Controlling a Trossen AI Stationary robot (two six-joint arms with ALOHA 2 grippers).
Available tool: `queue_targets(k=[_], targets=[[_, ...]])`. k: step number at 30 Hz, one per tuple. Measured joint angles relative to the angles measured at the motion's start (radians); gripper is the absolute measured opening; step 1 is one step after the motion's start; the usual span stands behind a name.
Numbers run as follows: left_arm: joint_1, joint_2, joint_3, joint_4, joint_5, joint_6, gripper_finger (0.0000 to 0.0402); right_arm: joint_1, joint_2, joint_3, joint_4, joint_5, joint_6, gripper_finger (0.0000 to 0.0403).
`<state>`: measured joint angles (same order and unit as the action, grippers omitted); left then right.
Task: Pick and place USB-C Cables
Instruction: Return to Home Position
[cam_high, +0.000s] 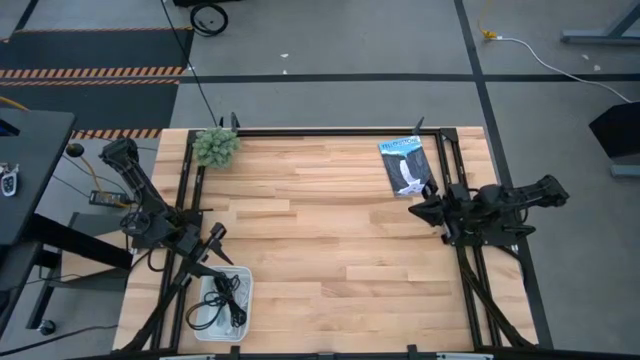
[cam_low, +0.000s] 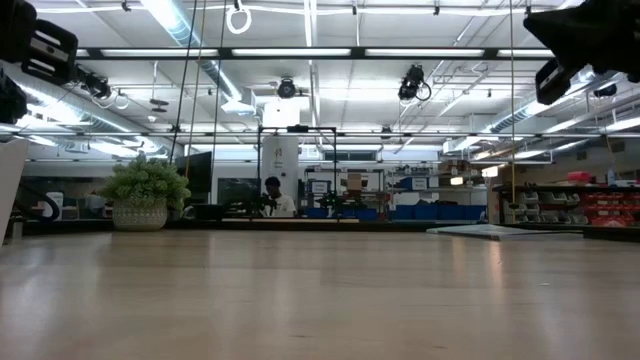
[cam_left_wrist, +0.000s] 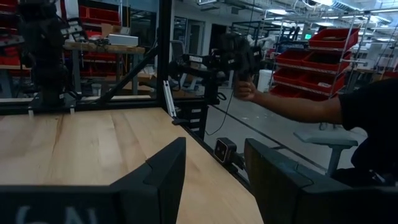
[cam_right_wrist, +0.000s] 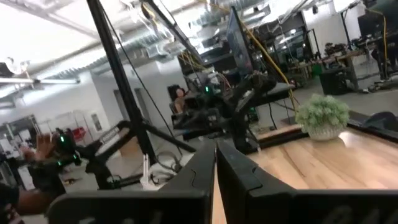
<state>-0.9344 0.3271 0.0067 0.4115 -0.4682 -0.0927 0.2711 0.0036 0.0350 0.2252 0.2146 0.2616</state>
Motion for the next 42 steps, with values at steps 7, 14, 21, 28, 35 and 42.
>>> queue_targets(k=[7, 14, 21, 28, 35, 42], targets=[[0.000, 0.000, 0.000, 0.001, -0.001, 0.001, 0.0172, 0.000, 0.001, -0.029, -0.137, 0.000, -0.053, 0.0023], [0.000, 0.000, 0.000, 0.001, -0.002, 0.000, 0.0172, 0.000, 0.020, -0.029, -0.177, -0.001, -0.218, 0.0024], [0.040, 0.000, 0.000, -0.007, -0.002, 0.000, 0.0172, 0.000, 0.026, -0.029, -0.174, 0.000, -0.262, 0.0023], [0.211, 0.000, 0.000, -0.090, -0.002, -0.001, 0.0172, 0.000, 0.026, -0.028, -0.175, 0.000, -0.259, 0.0024], [0.428, 0.000, 0.000, -0.207, -0.003, -0.001, 0.0172, 0.000, 0.026, -0.028, -0.174, 0.000, -0.258, 0.0023], [0.601, 0.000, 0.000, -0.236, -0.002, -0.001, 0.0172, 0.000, 0.026, -0.028, -0.174, 0.000, -0.258, 0.0024]])
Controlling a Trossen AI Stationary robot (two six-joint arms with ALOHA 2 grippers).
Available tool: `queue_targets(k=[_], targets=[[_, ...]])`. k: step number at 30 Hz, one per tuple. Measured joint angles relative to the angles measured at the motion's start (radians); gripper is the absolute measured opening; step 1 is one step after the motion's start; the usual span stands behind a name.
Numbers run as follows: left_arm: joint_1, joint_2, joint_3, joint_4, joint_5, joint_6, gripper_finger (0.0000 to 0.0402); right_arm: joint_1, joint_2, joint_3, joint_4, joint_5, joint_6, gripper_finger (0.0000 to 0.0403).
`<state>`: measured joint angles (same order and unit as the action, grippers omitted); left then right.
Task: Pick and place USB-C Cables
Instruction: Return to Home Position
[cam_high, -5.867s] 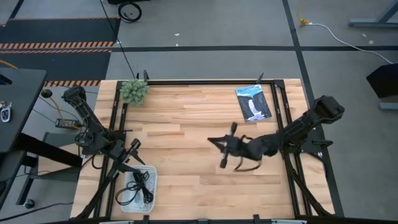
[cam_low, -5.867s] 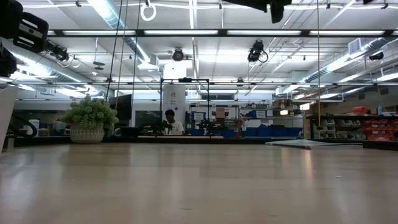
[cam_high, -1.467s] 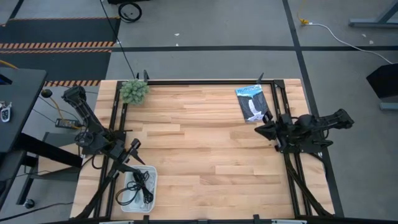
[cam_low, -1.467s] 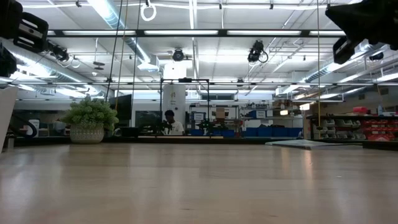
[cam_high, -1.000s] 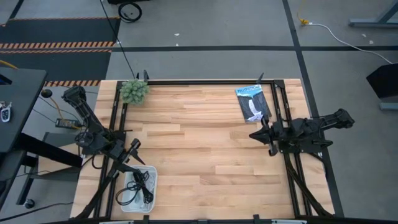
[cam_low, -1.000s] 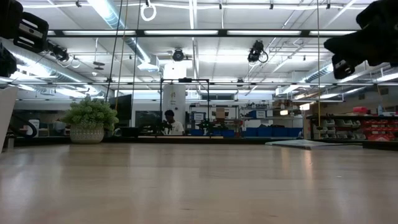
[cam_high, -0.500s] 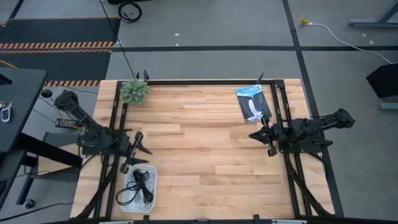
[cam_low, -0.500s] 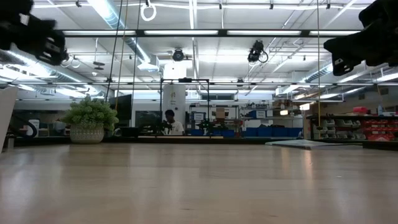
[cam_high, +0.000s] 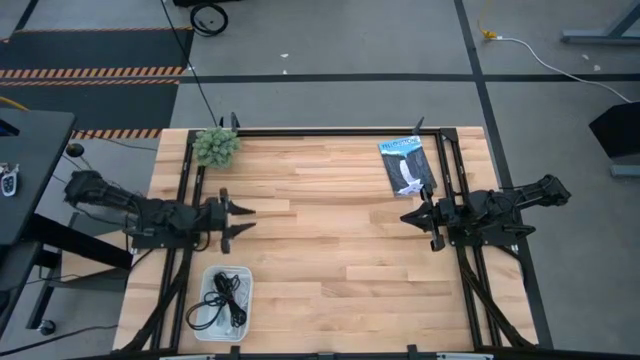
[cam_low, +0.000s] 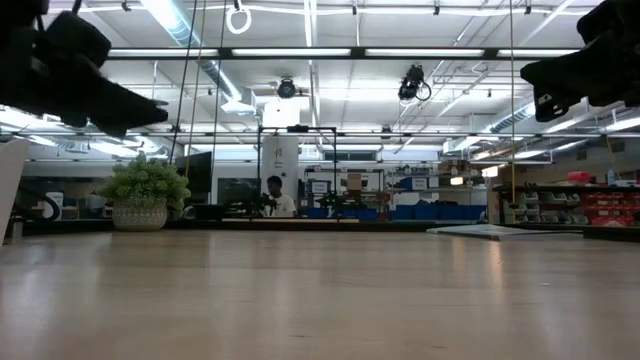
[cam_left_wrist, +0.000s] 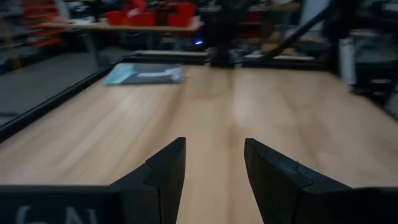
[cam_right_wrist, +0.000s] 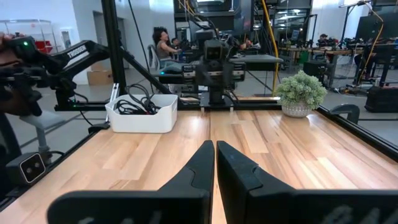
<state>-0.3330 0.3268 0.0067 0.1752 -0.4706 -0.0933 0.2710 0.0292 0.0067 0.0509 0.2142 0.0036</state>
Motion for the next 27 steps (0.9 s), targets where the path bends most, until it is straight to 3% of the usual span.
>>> queue_targets(k=[9, 27], targets=[[0.110, 0.001, 0.000, -0.091, 0.001, 0.000, 0.0172, 0.000, 0.000, 0.000, 0.000, 0.000, 0.000, 0.0023], [0.118, 0.000, 0.000, -0.053, 0.000, 0.000, 0.0172, 0.000, 0.000, 0.000, 0.000, 0.000, 0.000, 0.0022]])
